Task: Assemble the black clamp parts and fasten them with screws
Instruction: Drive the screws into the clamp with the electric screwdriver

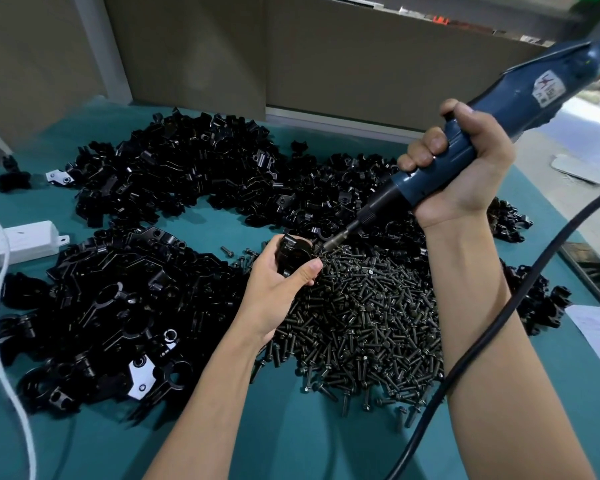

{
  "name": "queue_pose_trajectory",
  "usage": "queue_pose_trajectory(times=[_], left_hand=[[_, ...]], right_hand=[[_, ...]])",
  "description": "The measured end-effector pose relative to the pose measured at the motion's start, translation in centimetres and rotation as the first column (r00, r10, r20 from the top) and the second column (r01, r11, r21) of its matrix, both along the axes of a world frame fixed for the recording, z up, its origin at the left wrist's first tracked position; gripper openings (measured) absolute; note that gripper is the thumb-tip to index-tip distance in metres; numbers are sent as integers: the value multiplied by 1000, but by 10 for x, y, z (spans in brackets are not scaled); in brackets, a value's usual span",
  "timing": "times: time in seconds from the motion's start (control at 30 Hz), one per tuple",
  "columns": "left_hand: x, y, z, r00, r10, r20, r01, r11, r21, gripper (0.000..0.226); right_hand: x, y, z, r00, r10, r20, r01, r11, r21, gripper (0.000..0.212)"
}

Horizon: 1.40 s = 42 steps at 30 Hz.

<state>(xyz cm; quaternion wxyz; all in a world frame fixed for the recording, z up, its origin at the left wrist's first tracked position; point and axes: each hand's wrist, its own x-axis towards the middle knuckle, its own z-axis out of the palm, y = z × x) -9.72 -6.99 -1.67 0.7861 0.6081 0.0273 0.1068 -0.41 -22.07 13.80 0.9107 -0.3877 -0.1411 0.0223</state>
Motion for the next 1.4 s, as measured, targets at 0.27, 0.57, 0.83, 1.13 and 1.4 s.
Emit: queue_pose_trajectory(times=[0.27,0.57,0.83,1.13,1.4], left_hand=[[-1,2,1,1000,5,-27,-3,998,70,42],[-2,1,2,998,-44,40,38,991,131,21],[-5,2,6,996,-56,64,49,994,101,23],[-7,1,8,997,-50,56,46,996,73,24],[-6,1,4,999,-37,40,33,994,102,26]], right_hand=[[2,3,-2,999,-17,-27,17,1000,-14,11],[4,6,2,999,-18,-46,14,997,-80,12],[5,11,8,997,-24,-74,18,997,-81,18],[3,15,8,998,-15,-68,9,997,-83,17],[4,17,7,998,11,-57,-17,994,-104,13]])
